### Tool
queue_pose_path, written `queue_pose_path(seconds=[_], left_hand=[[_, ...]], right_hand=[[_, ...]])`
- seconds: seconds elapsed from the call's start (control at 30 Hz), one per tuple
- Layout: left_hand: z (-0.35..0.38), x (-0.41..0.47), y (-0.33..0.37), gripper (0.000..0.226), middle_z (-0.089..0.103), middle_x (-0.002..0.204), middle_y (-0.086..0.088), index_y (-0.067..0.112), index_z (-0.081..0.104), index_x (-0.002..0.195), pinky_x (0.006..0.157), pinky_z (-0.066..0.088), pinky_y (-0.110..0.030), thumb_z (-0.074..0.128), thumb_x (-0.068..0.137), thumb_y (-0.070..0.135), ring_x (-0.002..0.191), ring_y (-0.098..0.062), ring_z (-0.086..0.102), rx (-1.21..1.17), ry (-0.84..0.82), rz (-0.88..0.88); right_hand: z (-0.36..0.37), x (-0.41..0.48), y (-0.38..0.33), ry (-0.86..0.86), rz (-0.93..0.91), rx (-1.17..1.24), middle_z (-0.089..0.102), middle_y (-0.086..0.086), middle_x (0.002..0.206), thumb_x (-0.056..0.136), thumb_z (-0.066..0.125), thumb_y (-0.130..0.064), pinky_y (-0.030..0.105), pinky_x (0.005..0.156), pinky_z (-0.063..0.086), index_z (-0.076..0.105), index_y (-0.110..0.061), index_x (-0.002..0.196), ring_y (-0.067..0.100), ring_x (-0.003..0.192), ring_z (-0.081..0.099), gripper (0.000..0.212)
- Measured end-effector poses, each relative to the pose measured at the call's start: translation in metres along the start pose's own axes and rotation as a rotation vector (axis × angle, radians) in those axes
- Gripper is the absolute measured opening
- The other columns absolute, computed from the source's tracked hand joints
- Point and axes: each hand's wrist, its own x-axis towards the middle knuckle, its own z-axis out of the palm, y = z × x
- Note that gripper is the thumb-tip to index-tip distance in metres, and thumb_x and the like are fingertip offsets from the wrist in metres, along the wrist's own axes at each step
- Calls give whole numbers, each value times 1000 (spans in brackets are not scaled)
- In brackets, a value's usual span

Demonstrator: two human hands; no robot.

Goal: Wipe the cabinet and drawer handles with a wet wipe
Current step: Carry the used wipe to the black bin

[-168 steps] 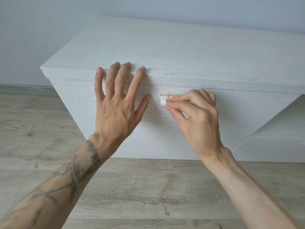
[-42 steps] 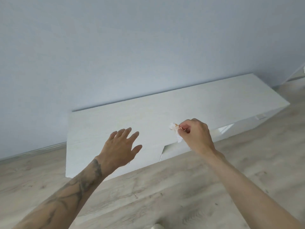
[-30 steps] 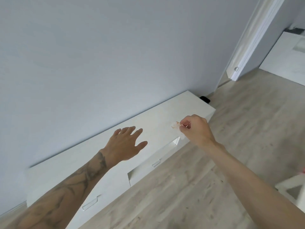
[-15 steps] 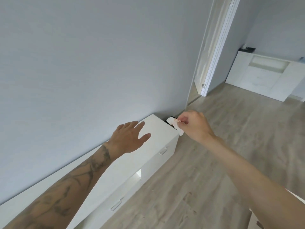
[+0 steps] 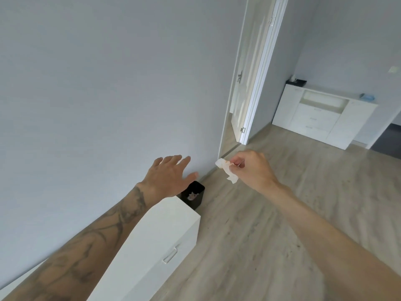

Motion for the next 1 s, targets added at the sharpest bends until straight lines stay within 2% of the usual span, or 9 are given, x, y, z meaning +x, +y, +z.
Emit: queue_pose_path(seconds=[0.1,0.2,0.27,0.4,0.6,0.67,0.8,0.87,1.0], left_hand=[[-2,69,17,72,20,177,2,32,17,171,133,10,-42,25,110,68,164,-20,17,-5,-23,-21],[4,136,32,72,20,178,3,32,17,171,133,11,-42,24,109,69,164,-20,18,8,-20,-47],[13,177,43,72,20,177,3,32,18,171,133,11,-42,24,109,68,163,-20,19,16,-24,-77],[31,254,63,70,22,177,3,31,19,171,133,10,-44,25,110,67,163,-20,20,28,-17,-173],[48,346,91,70,23,177,1,28,19,171,133,11,-46,27,111,65,163,-21,21,15,-40,-322],[54,373,94,70,23,176,1,28,20,170,133,12,-46,27,111,64,163,-21,22,19,-44,-364],[74,425,85,69,24,176,2,29,21,170,133,11,-46,28,111,65,162,-20,22,13,-51,-459],[90,450,74,69,24,176,3,29,21,170,132,10,-46,28,111,64,162,-20,22,1,-57,-498],[131,500,39,68,25,175,4,29,22,169,132,10,-45,28,111,63,162,-19,22,-32,-74,-563]], right_hand=[[-13,67,33,-20,-26,9,76,-9,92,90,73,-18,31,81,58,80,-21,92,11,88,71,8],[-21,130,68,-25,-58,39,72,-12,90,90,73,-18,29,78,55,73,-29,82,9,86,70,13],[-21,173,97,-50,-84,44,73,-11,89,90,73,-18,23,72,51,71,-32,81,7,84,69,17],[-22,257,155,-92,-122,65,75,-10,89,88,74,-16,12,69,46,78,-27,88,1,84,68,12],[-16,373,221,-196,-210,73,76,-8,91,88,73,-15,24,77,53,80,-22,92,7,87,70,10],[-7,408,236,-234,-229,76,76,-9,91,89,73,-16,23,76,54,80,-22,93,6,86,70,10],[26,473,259,-324,-285,60,73,-12,91,90,73,-20,15,65,42,79,-25,93,-3,80,63,9],[50,505,268,-367,-311,57,73,-13,91,90,73,-22,16,63,39,78,-26,91,-4,77,61,7],[112,563,283,-444,-336,59,73,-13,92,91,72,-24,23,66,44,78,-27,91,0,78,60,6]])
